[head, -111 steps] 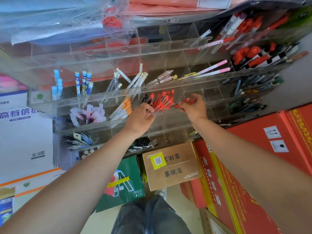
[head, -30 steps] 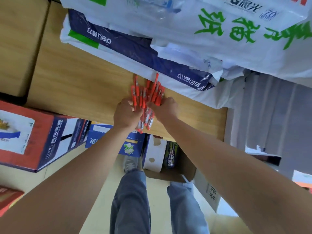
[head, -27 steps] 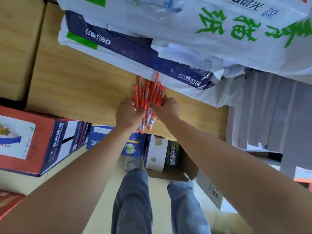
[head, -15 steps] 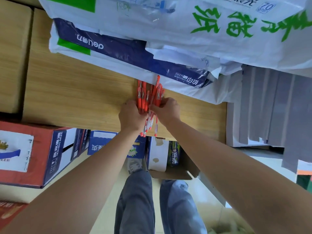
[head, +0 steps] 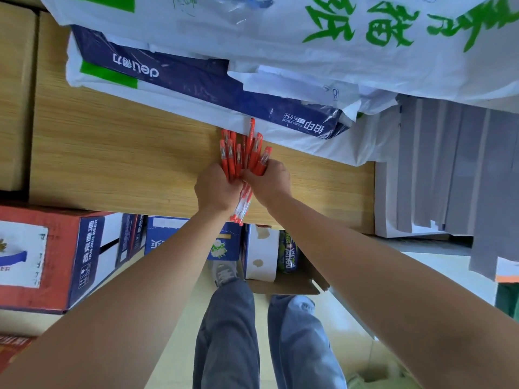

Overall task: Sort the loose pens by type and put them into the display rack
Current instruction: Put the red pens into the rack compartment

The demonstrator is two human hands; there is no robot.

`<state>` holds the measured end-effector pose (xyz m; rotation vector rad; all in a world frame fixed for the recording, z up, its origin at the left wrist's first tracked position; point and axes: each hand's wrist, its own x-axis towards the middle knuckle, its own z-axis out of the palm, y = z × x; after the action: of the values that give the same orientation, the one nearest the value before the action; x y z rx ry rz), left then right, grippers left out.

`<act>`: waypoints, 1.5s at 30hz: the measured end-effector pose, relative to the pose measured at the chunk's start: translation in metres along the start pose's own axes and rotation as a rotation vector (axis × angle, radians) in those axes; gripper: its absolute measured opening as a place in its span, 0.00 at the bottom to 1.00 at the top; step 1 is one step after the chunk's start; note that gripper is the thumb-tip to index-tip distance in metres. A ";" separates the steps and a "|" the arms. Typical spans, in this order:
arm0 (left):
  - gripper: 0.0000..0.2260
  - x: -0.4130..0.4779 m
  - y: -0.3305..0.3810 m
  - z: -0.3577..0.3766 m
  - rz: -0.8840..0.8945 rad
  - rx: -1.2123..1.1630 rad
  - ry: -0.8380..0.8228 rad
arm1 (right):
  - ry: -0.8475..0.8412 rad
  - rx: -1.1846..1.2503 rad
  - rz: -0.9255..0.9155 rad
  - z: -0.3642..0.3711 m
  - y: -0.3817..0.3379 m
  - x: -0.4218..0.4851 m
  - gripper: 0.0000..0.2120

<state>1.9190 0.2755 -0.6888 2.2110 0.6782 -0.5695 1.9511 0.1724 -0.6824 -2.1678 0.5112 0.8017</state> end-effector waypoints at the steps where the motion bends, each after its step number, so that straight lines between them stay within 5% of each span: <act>1: 0.10 0.001 0.001 0.001 -0.004 0.002 -0.012 | -0.012 0.009 0.007 -0.001 -0.001 0.000 0.08; 15: 0.11 0.000 0.000 0.009 0.012 0.114 0.087 | -0.108 0.085 -0.023 -0.020 0.008 -0.003 0.08; 27: 0.08 -0.018 -0.003 -0.005 -0.176 -0.312 -0.013 | -0.427 0.311 0.075 -0.053 0.025 -0.030 0.09; 30: 0.02 -0.033 0.011 -0.016 -0.137 -0.487 -0.080 | -0.404 0.401 0.076 -0.070 0.024 -0.044 0.08; 45: 0.06 -0.157 0.187 -0.071 0.250 -0.528 -0.188 | -0.218 0.605 -0.201 -0.239 -0.008 -0.161 0.11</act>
<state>1.9287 0.1744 -0.4561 1.6896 0.3878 -0.4055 1.9299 0.0108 -0.4441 -1.5262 0.3572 0.6560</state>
